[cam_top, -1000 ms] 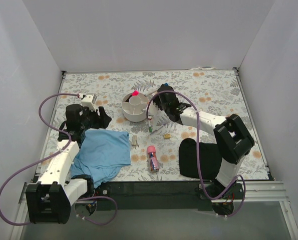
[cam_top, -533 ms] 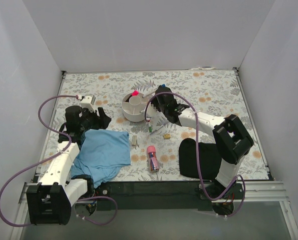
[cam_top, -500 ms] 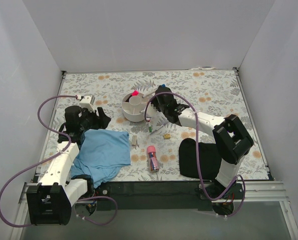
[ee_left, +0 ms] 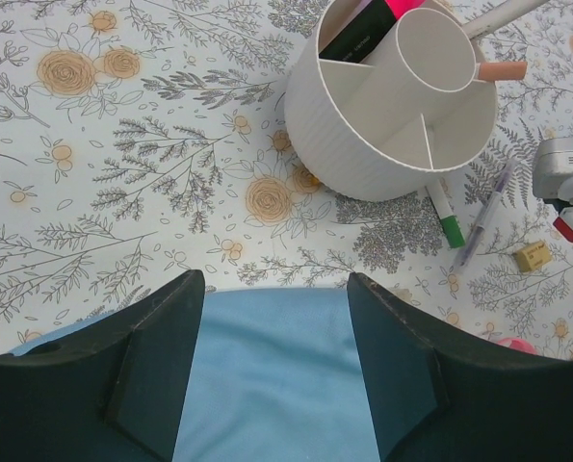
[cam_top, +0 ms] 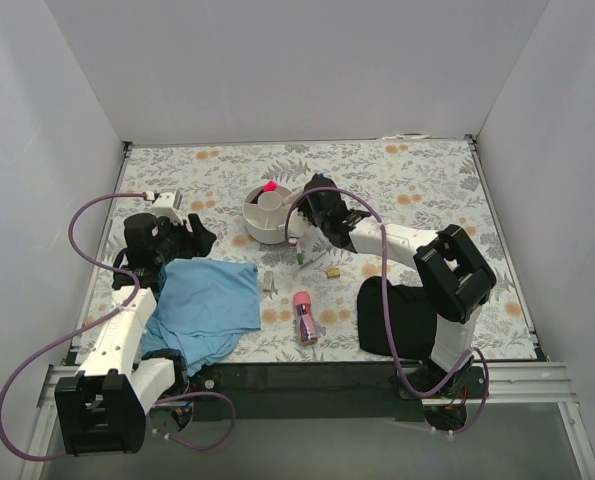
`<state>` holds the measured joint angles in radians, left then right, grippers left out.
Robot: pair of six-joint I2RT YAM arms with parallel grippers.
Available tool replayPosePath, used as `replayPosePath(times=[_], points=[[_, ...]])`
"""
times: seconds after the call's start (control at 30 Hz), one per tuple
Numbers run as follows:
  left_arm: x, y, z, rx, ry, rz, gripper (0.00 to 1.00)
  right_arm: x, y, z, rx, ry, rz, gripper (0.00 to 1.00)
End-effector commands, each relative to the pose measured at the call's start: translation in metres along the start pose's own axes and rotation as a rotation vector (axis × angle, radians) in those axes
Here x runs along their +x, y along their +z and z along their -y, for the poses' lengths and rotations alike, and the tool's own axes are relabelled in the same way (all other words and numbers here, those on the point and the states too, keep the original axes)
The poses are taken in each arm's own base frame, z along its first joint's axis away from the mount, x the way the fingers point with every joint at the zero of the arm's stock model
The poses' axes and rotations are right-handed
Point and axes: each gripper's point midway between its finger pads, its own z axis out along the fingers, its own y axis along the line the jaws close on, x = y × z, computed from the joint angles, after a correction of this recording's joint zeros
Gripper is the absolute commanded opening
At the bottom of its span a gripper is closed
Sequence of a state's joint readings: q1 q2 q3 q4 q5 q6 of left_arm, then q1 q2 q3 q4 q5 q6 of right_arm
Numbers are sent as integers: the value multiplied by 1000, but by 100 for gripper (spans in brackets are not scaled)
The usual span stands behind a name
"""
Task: Sort the stationery into containers
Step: Place the pen in the storage box, then pick up the pen from the center of the board.
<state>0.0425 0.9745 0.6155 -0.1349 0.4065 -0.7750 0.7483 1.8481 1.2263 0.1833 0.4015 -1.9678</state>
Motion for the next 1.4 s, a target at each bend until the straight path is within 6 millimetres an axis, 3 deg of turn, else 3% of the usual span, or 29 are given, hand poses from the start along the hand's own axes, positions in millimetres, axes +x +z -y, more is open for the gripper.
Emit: replayPosePath(times=[0.0, 0.3, 0.5, 0.6, 0.73, 0.87, 0.93, 0.97, 1.03, 1.07, 1.1, 1.13, 1.17, 1.27, 1.37], points=[[-5, -4, 1, 4, 7, 28, 61, 16, -12, 51, 94, -227, -74, 35], [-3, -2, 1, 11, 1, 29, 61, 18, -22, 61, 120, -188, -81, 38], [-9, 0, 1, 14, -3, 31, 62, 29, -35, 55, 99, -159, -103, 38], [-14, 1, 2, 21, -3, 33, 63, 47, -47, 51, 80, -101, -137, 38], [-18, 5, 3, 30, -4, 19, 63, 83, -64, 27, 27, -22, -190, 39], [-12, 7, 10, 72, -33, -17, 59, 101, -85, 16, -15, 218, -140, 37], [-3, 7, 20, 127, -71, -55, 55, 90, -93, 3, -74, 381, -18, 35], [2, 10, 20, 137, -95, -77, 52, 60, -107, -5, -122, 388, 179, 31], [4, 12, 21, 142, -125, -99, 47, 33, -123, -22, -116, 347, 380, 31], [6, 14, 20, 136, -138, -114, 46, 18, -145, -9, -6, 212, 501, 33], [3, 17, 18, 132, -140, -120, 46, -9, -142, -44, -39, 153, 561, 34], [4, 18, 16, 117, -138, -127, 46, -20, -146, -50, -20, 100, 600, 35], [3, 19, 13, 108, -129, -126, 46, -33, -153, -49, 31, 8, 666, 35], [1, 19, 9, 85, -116, -118, 48, -59, -152, -57, 40, -52, 792, 35], [1, 15, 6, 72, -109, -102, 49, -70, -143, -46, 75, -123, 874, 35]])
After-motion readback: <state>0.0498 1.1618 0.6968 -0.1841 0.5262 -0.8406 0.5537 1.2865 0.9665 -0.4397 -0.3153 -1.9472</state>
